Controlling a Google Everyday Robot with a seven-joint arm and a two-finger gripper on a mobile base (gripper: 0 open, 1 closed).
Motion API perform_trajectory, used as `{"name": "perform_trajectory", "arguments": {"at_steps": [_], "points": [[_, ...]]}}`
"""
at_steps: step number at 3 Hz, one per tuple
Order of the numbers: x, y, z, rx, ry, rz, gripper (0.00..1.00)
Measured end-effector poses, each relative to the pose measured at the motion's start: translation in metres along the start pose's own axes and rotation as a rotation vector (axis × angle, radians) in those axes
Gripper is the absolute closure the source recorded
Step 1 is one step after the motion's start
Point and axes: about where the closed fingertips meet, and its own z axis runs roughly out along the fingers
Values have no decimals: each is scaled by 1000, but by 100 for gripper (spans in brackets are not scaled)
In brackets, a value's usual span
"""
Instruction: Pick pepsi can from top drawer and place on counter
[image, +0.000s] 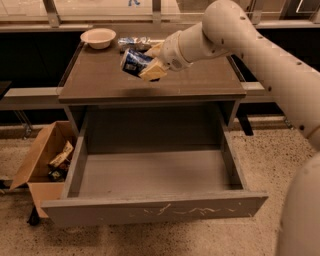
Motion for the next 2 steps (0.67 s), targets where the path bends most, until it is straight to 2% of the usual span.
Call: {"name": "perform_trajectory", "arguments": {"at_steps": [1,2], "points": [[15,-22,20,-10,9,80,100],[28,-35,37,-31,27,136,82]]}}
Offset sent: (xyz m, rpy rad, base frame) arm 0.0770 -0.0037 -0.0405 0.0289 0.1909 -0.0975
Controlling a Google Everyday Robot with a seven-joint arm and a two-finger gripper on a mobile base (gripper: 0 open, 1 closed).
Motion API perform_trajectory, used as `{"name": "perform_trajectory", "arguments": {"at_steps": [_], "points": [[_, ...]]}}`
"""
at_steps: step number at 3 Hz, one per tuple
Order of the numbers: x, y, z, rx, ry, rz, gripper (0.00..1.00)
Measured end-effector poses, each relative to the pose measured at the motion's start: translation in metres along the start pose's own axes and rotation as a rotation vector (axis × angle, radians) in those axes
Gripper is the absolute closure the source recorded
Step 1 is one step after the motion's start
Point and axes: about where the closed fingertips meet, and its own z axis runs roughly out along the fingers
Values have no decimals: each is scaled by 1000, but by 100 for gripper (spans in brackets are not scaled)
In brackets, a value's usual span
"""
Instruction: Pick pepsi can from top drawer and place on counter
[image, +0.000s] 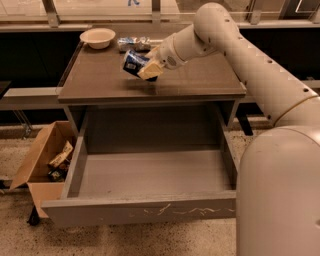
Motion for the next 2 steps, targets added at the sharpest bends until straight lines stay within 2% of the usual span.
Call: {"name": "perform_trajectory", "arguments": {"at_steps": [2], "points": [[15,-11,19,-38,32,53,35]]}}
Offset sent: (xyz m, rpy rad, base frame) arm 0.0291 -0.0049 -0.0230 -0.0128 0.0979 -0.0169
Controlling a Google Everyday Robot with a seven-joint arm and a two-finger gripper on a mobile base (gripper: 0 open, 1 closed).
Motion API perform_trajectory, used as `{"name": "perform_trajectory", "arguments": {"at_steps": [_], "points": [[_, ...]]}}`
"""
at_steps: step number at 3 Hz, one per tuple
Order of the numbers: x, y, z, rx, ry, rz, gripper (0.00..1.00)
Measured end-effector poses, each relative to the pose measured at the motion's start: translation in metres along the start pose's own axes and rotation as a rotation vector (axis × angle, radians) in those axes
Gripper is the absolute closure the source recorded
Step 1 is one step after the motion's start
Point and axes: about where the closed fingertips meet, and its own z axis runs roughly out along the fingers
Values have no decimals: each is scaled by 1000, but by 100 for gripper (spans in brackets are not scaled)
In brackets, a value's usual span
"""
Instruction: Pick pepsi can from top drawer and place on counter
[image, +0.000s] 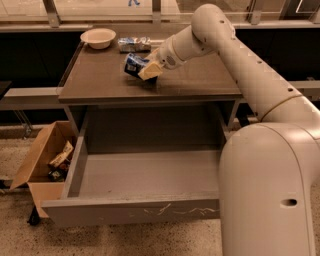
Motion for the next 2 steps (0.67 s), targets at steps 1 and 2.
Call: {"name": "perform_trajectory", "arguments": {"at_steps": [1,2], "points": [[3,-2,5,-14,5,9,11],[3,-3,7,-21,2,8,0]]}}
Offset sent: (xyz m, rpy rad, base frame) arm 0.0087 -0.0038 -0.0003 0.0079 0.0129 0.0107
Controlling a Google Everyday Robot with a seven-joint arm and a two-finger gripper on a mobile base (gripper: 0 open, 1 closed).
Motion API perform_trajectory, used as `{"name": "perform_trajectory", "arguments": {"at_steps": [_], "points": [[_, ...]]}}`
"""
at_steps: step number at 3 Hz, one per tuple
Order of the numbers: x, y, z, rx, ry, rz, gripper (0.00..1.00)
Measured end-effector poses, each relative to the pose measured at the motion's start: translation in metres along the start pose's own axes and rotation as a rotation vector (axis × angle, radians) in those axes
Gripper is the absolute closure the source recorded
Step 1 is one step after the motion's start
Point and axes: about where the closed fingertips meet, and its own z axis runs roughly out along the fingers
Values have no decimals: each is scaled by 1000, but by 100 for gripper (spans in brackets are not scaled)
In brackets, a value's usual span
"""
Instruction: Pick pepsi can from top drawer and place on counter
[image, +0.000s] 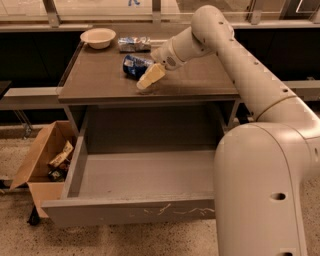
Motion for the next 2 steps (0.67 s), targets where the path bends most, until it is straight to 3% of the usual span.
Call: {"name": "perform_trajectory", "arguments": {"at_steps": [1,2], "points": [[-3,0,-3,2,-12,-10,0],[-5,1,-28,31,-93,-26,0]]}}
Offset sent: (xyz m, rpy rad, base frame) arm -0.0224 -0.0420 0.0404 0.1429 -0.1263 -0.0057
